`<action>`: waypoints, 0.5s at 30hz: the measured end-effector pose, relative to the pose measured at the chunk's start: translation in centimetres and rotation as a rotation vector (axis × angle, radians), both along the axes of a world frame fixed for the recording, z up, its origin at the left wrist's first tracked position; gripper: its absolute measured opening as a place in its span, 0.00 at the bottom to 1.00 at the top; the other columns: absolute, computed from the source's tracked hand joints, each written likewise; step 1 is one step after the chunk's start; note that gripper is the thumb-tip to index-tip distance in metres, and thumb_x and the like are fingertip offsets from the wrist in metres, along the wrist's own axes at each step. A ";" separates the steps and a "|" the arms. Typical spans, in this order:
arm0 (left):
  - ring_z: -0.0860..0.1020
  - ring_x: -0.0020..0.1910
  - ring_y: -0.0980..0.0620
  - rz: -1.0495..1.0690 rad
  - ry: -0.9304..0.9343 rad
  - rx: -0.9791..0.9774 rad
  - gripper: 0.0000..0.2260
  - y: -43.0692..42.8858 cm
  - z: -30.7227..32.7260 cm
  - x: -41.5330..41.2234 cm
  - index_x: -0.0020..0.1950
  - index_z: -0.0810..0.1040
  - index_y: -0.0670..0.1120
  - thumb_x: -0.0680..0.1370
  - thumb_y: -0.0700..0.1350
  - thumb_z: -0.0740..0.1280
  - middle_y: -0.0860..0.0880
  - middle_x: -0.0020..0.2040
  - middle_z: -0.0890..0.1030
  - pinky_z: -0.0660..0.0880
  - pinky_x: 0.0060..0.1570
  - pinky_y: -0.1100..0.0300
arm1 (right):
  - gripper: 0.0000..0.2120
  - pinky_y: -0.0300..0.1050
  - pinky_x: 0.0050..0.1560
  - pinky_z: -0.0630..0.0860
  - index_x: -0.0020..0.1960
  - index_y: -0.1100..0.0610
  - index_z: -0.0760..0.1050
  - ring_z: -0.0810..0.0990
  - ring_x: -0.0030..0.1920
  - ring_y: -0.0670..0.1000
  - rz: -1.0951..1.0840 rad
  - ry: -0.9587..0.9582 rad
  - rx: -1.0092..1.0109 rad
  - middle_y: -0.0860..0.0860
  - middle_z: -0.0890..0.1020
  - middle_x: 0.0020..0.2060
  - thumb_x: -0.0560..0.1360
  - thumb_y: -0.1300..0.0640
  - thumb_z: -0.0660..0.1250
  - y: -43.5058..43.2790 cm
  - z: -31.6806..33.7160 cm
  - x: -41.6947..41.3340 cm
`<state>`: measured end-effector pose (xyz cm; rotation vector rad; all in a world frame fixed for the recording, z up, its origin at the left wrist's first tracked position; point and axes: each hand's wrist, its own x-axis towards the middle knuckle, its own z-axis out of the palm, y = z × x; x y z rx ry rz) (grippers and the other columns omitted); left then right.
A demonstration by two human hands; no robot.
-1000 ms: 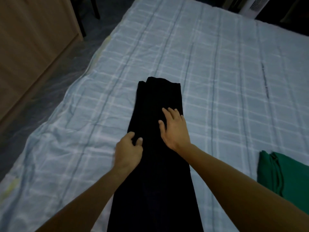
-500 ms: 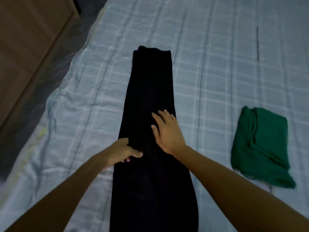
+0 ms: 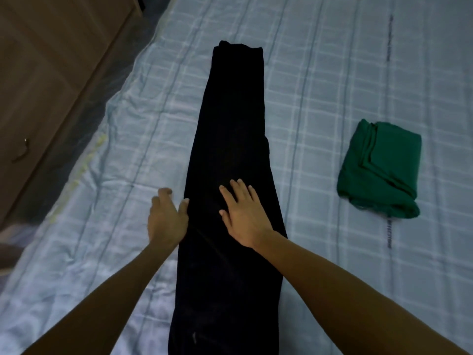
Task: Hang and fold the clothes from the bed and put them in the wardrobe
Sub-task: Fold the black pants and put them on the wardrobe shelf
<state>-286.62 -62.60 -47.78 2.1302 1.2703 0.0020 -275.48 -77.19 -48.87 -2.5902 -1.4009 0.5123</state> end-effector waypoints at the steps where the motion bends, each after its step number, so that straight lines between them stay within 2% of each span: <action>1: 0.74 0.53 0.38 -0.131 -0.008 0.128 0.16 -0.6 0.0 -0.9 0.63 0.69 0.41 0.79 0.48 0.62 0.38 0.56 0.74 0.72 0.50 0.48 | 0.27 0.54 0.75 0.45 0.77 0.56 0.51 0.50 0.76 0.58 0.015 -0.004 -0.012 0.60 0.56 0.75 0.81 0.48 0.51 -0.7 -0.2 -1.1; 4: 0.76 0.51 0.41 -0.605 -0.069 0.314 0.17 -3.2 -0.2 -4.1 0.63 0.71 0.40 0.79 0.47 0.59 0.39 0.57 0.75 0.74 0.50 0.48 | 0.27 0.57 0.75 0.43 0.77 0.57 0.49 0.47 0.76 0.58 0.037 0.019 -0.083 0.59 0.52 0.76 0.82 0.47 0.49 -3.0 -0.9 -4.1; 6: 0.73 0.59 0.42 -0.731 -0.029 0.298 0.21 -5.8 -1.1 -6.7 0.68 0.68 0.40 0.79 0.51 0.58 0.39 0.63 0.72 0.73 0.56 0.47 | 0.27 0.58 0.75 0.42 0.77 0.56 0.47 0.44 0.76 0.58 0.030 0.027 -0.140 0.58 0.48 0.77 0.82 0.46 0.47 -4.5 -1.5 -5.5; 8: 0.69 0.64 0.42 -0.515 0.033 0.204 0.25 -8.8 -1.7 -8.9 0.72 0.63 0.41 0.79 0.52 0.60 0.39 0.68 0.68 0.70 0.59 0.45 | 0.28 0.58 0.75 0.41 0.78 0.54 0.45 0.43 0.76 0.58 -0.012 0.021 -0.156 0.58 0.46 0.77 0.82 0.45 0.46 -5.7 -1.8 -6.7; 10: 0.69 0.61 0.39 -0.207 0.093 0.106 0.26 -11.1 -2.0 -10.1 0.72 0.62 0.40 0.79 0.52 0.62 0.37 0.64 0.69 0.70 0.57 0.43 | 0.28 0.58 0.75 0.41 0.78 0.53 0.45 0.44 0.76 0.58 -0.054 -0.007 -0.137 0.59 0.48 0.77 0.81 0.44 0.47 -6.8 -2.1 -7.7; 12: 0.72 0.56 0.38 -0.132 0.101 0.074 0.23 -12.1 -2.4 -10.9 0.69 0.66 0.38 0.79 0.52 0.60 0.37 0.59 0.73 0.71 0.55 0.43 | 0.28 0.58 0.74 0.42 0.78 0.54 0.46 0.46 0.76 0.59 -0.064 -0.047 -0.105 0.59 0.51 0.76 0.81 0.44 0.48 -7.8 -2.2 -8.7; 15: 0.76 0.51 0.39 -0.043 -0.040 0.006 0.18 -12.0 -2.6 -11.6 0.60 0.71 0.39 0.80 0.52 0.59 0.38 0.53 0.77 0.74 0.48 0.47 | 0.27 0.58 0.74 0.43 0.77 0.55 0.50 0.49 0.76 0.59 -0.066 -0.098 -0.065 0.60 0.55 0.76 0.81 0.45 0.48 -9.1 -2.3 -9.9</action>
